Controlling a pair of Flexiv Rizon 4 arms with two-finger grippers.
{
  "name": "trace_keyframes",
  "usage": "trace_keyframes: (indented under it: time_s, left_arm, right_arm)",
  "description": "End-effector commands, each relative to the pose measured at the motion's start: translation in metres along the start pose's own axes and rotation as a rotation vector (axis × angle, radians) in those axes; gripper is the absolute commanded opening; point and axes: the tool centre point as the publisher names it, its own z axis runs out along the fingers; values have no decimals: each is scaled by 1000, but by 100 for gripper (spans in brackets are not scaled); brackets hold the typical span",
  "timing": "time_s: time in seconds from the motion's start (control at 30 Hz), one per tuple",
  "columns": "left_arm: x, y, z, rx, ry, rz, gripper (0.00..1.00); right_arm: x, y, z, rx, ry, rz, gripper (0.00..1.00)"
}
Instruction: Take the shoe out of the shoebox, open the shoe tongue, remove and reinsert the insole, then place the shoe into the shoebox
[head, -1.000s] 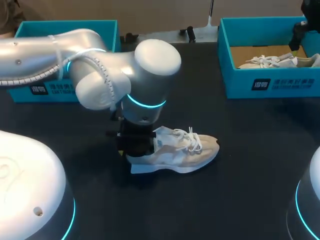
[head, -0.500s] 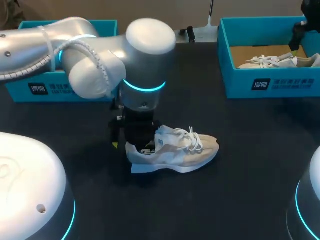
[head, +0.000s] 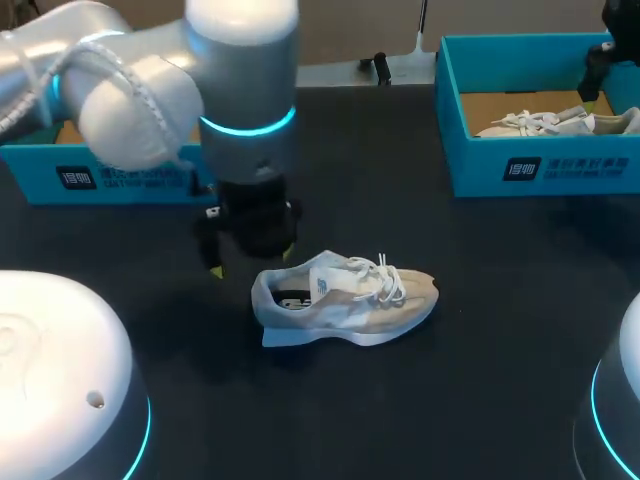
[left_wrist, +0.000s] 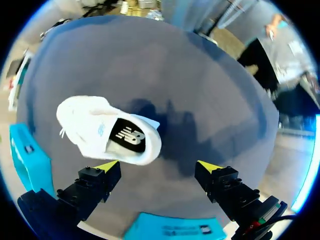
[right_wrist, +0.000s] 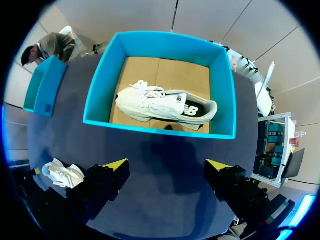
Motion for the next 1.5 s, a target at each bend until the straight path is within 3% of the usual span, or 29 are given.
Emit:
trace_keyframes:
  time_s: [0.03,0.37,0.43,0.7,0.87,1.43,1.5]
  left_arm:
    - [20,14,-5,92,-163,-125,100]
    - [59,26,-9,282,-333,-367,100]
    - [68,25,-6,333,-350,-395,100]
    - [96,25,6,398,-399,-463,100]
    - [115,25,18,480,-392,-507,100]
    - [115,25,18,480,-392,-507,100]
    - [115,27,25,554,-382,-561,100]
  right_arm:
    - [0,0,0,0,-1,1,100]
    - [0,0,0,0,-1,1,100]
    - [0,0,0,0,-1,1,100]
    - [0,0,0,0,-1,1,100]
    - [0,0,0,0,-1,1,100]
    - [0,0,0,0,-1,1,100]
    - [0,0,0,0,-1,1,100]
